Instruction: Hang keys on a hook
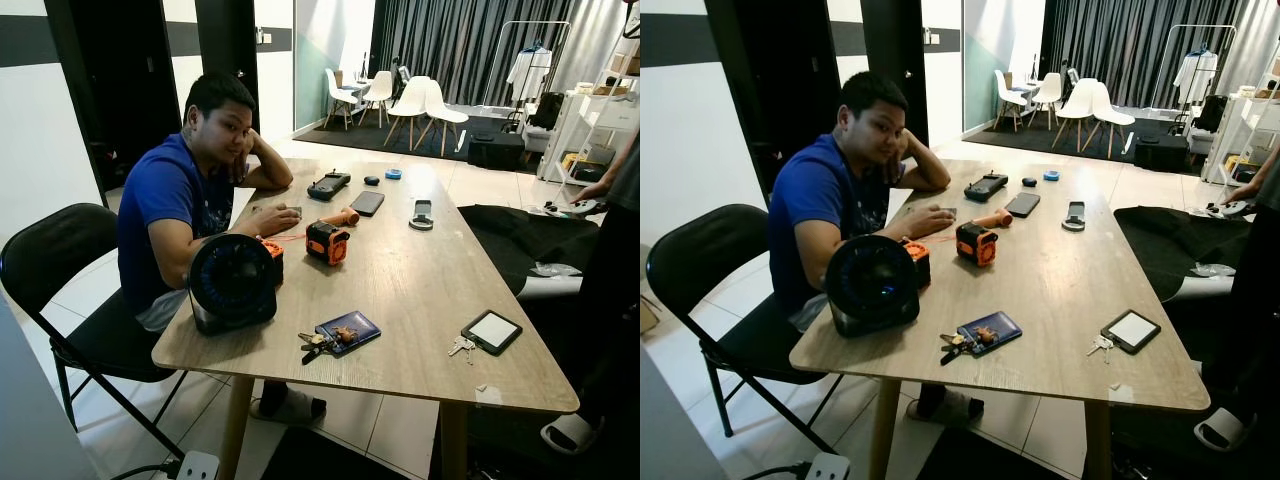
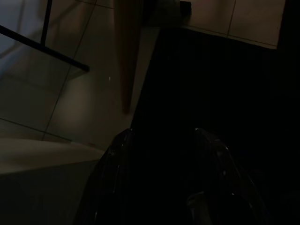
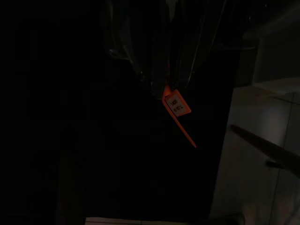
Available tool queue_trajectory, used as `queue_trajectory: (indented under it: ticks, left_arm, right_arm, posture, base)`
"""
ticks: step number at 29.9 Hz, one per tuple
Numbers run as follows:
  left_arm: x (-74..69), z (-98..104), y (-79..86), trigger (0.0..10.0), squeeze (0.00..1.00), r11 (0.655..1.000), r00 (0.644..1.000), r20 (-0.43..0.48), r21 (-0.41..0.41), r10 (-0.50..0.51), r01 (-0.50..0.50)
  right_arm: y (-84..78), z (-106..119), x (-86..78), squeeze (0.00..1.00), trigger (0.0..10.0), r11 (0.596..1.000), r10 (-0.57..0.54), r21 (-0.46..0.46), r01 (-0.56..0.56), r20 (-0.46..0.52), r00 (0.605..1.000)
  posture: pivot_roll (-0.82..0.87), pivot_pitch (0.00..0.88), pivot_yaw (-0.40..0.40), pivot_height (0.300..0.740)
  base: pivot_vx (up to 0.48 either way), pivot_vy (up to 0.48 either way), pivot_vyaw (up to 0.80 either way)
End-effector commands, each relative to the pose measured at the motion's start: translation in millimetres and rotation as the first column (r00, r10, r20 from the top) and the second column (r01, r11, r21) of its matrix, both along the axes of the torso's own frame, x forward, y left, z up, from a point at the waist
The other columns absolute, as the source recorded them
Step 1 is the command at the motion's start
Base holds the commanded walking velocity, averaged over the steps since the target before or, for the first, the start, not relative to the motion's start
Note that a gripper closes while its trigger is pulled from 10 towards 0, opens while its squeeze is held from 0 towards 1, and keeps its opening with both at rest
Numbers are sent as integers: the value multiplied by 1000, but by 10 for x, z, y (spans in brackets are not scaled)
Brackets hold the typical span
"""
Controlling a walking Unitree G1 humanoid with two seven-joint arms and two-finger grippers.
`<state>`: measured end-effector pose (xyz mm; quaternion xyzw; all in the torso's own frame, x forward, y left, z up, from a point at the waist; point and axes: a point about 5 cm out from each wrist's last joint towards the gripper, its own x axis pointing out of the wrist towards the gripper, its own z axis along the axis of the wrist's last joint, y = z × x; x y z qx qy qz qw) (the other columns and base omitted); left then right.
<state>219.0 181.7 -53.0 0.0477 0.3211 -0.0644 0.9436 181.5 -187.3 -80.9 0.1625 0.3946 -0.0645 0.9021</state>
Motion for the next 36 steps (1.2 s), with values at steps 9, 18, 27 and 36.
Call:
queue_trajectory:
  ticks: [9,18,27,36]
  left_arm:
    - [-61,-32,-25,10000,0,1000,1000,-5,-8,-5,5]
    - [-108,-51,-2,10000,0,999,999,-14,7,-35,35]
    - [-131,-57,-4,10000,0,999,999,-9,6,-33,33]
    - [-148,-77,-19,10000,0,1000,1000,-24,-10,14,-15]
  right_arm:
    - [13,-39,-74,0,10000,1000,16,0,-17,-28,999]
    - [0,-50,-107,0,10000,1000,6,-2,-6,-31,1000]
    - [-30,-69,-170,0,10000,1000,-16,-2,16,-31,999]
    - [-28,-78,-186,0,10000,1000,-16,1,16,-40,999]
  posture:
    - [77,61,-8,740]
    - [61,59,6,740]
    - [58,35,13,740]
    - [78,27,-2,740]
  base:
    - [0,0,0]
    - [0,0,0]
    - [0,0,0]
    - [0,0,0]
